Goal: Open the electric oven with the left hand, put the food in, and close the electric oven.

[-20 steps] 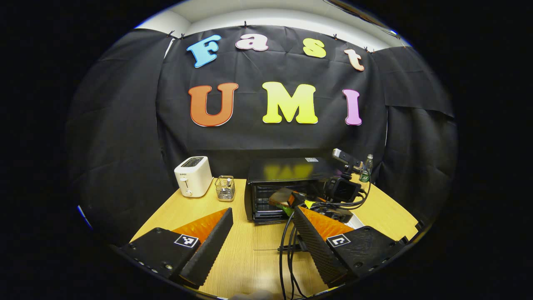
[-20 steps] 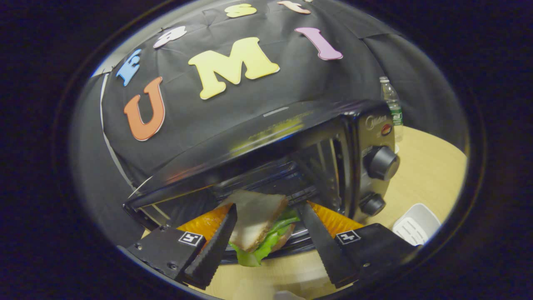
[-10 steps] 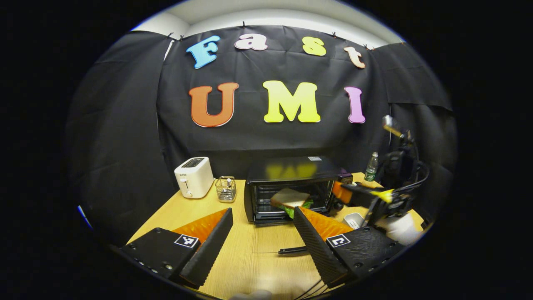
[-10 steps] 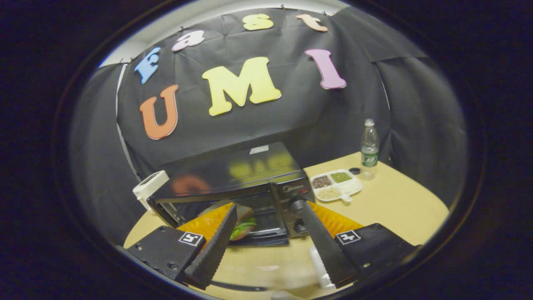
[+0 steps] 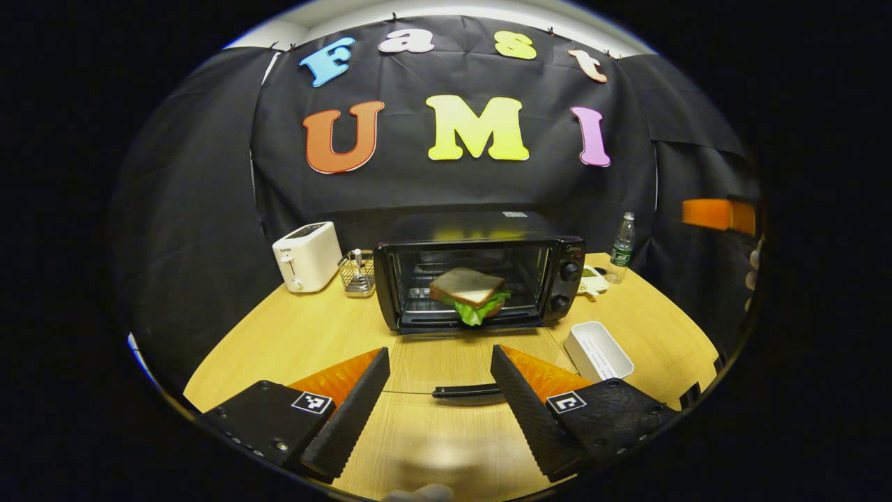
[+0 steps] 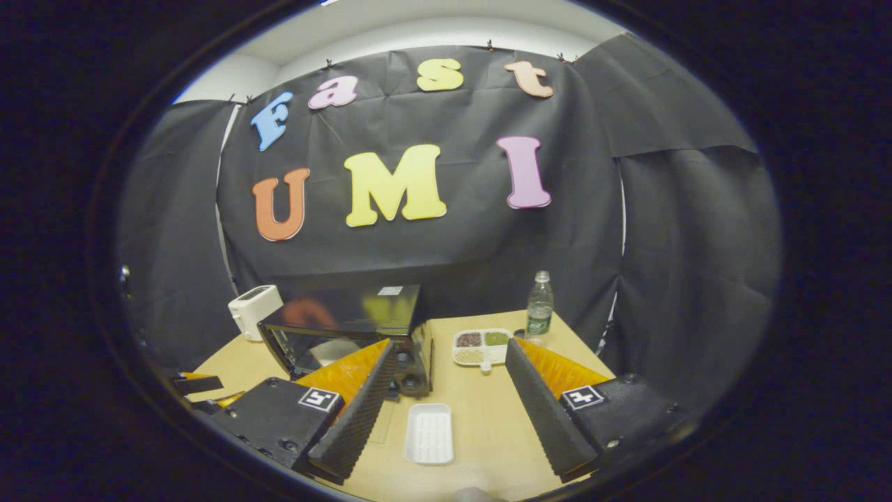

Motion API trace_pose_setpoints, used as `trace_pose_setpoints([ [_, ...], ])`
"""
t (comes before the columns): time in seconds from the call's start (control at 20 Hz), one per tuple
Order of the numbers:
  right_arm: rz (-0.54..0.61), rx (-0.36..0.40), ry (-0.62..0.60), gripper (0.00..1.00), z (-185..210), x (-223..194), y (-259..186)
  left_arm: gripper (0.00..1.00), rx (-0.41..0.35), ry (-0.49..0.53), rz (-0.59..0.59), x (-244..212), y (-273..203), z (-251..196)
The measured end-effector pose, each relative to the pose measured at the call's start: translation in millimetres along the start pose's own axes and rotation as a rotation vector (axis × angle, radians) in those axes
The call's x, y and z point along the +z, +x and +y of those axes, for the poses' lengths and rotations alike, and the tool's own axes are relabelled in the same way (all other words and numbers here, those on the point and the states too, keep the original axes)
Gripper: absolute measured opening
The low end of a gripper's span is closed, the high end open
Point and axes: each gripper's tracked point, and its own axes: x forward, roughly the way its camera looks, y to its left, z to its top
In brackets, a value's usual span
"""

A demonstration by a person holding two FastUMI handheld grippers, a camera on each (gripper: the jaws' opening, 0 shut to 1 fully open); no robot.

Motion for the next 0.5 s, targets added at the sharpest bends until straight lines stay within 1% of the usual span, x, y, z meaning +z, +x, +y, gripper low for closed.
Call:
trace_pose_setpoints([
  [0.15,-0.027,-0.017,-0.021,0.96,-32.1,14.6,-28.3,0.96,0.010,0.004,0.033,-25.3,12.5,-19.9],
  [0.2,-0.028,-0.017,-0.022,0.96,-41.7,17.0,-35.6,0.96,0.003,0.002,0.043,-34.4,16.7,-27.7],
  [0.25,-0.027,-0.016,-0.022,1.00,-49.4,17.9,-42.0,0.96,-0.004,-0.004,0.063,-44.7,22.4,-37.2],
  [0.3,-0.019,-0.019,-0.014,0.96,-57.3,17.9,-46.7,0.96,-0.003,-0.004,0.081,-57.5,26.2,-43.6],
  [0.4,-0.012,-0.009,-0.020,0.96,-67.6,13.4,-54.1,0.96,-0.012,-0.010,0.110,-78.7,34.9,-55.9],
  [0.5,0.012,-0.013,-0.062,0.96,-81.1,4.9,-57.6,0.96,-0.012,-0.001,0.132,-95.8,44.4,-61.7],
])
